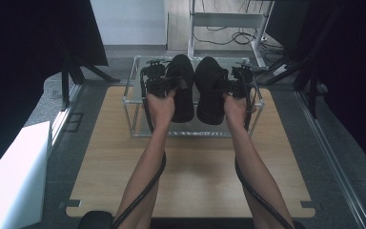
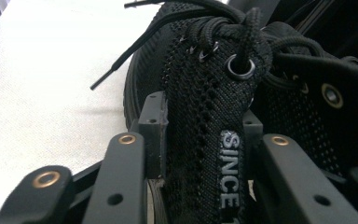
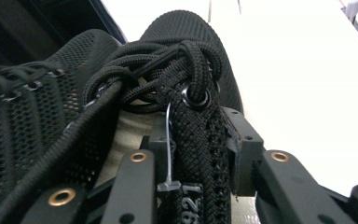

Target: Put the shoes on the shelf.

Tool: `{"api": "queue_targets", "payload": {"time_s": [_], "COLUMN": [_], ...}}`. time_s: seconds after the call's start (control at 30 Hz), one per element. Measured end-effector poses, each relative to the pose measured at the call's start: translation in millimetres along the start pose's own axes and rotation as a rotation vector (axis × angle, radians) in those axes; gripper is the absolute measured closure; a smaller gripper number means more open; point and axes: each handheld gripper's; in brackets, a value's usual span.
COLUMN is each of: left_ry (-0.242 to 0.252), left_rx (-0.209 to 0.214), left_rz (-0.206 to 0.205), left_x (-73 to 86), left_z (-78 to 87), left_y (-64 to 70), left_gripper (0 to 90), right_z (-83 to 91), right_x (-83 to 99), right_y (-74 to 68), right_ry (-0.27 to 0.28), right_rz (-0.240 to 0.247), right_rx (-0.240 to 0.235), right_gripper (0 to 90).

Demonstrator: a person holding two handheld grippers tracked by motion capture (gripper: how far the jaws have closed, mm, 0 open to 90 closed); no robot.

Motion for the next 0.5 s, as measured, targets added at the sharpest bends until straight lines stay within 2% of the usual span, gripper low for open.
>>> {"api": "queue_targets", "payload": {"time_s": [0.07, 0.13, 0.3, 0.37, 0.47, 0.5], "left_ry": [-0.001, -0.004, -0.012, -0.018, -0.018, -0.003], "left_rx": [0.007, 0.038, 0.057, 0.115, 0.135, 0.167], "left_rz": [0.012, 0.054, 0.051, 0.073, 0.064, 0.062], "left_x": [-0.5, -1.2, -2.6, -4.3, -5.1, -6.1], "left_z": [-0.8, -2.0, -3.8, -5.2, -4.5, -1.7], "left_y": [0.1, -4.2, -4.5, -8.3, -9.5, -11.5], "left_gripper": [62.9, 59.6, 52.5, 46.2, 39.8, 39.7], "right_z": [-0.8, -3.0, -7.1, -8.3, -8.8, -7.7], "right_x": [0.3, 0.3, -0.3, -2.0, -4.4, -5.5], "right_y": [-1.9, -4.0, -4.1, 0.1, 4.4, 5.3], "right_ry": [0.002, 0.004, -0.006, -0.022, -0.029, -0.026], "right_rz": [0.009, 0.015, 0.001, -0.019, -0.016, -0.008], "right_rx": [0.006, 0.005, -0.019, -0.060, -0.121, -0.140], "right_gripper": [66.1, 63.1, 56.1, 50.7, 43.1, 41.2]}}
Point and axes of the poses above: each handheld gripper's, and its own axes: z roughly backward along the jaws, x roughly out of its underside, y roughly to its right, and after that the axes turned 5 degrees about -z, right-handed
